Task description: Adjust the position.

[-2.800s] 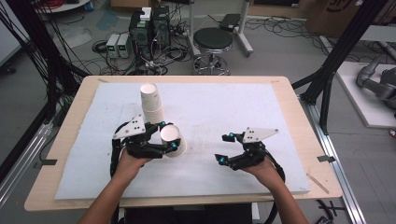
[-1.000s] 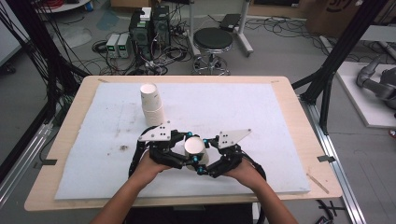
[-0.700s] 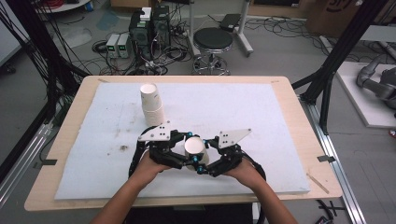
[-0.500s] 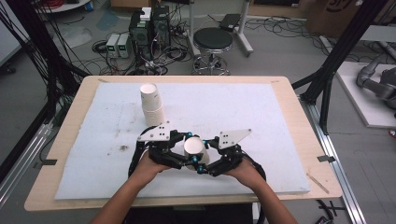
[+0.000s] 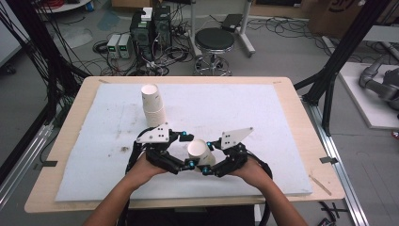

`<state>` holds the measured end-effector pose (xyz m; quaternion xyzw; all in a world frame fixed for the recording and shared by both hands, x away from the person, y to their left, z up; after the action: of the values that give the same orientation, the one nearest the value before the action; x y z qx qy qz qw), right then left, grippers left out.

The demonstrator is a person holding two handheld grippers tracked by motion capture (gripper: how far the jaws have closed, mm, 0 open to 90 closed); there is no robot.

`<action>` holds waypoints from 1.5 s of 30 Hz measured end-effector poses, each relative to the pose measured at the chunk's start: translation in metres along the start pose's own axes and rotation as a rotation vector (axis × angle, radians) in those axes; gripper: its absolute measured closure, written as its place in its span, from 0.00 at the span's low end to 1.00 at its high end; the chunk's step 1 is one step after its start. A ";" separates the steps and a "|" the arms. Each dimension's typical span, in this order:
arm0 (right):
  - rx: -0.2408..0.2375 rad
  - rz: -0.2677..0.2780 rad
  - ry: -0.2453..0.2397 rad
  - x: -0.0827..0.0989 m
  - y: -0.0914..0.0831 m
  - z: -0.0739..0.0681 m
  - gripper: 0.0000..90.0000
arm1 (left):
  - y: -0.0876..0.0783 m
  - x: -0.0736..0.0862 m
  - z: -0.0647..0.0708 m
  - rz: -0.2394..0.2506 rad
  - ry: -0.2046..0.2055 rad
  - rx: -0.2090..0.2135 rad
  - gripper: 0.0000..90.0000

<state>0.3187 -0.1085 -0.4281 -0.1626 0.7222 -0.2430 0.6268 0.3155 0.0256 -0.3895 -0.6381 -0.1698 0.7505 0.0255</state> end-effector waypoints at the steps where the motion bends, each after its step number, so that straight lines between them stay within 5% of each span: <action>1: 0.000 0.000 0.000 0.000 0.000 0.000 0.35 | 0.000 0.000 0.000 0.000 0.000 0.000 0.19; 9: 0.009 -0.080 -0.003 0.000 -0.011 0.006 0.35 | -0.009 0.000 -0.004 -0.024 -0.009 -0.020 0.18; 18: 0.006 -0.149 -0.065 0.000 -0.015 0.006 0.35 | -0.008 0.003 -0.003 -0.064 -0.008 -0.015 0.18; 45: 0.006 -0.449 -0.200 0.005 -0.005 -0.001 0.35 | 0.016 0.012 0.006 -0.294 0.074 0.047 0.19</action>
<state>0.3161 -0.1152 -0.4297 -0.3404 0.6018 -0.3610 0.6259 0.3106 0.0129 -0.4052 -0.6327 -0.2428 0.7185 0.1564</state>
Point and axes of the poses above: each handheld gripper's, and its own axes: y roughly forward along the jaws, x roughly out of its underside, z roughly to its right, the point moved 7 cm from there along y, roughly forward along the jaws, and after that the axes turned 4 degrees about -z, right-handed, at the moved point
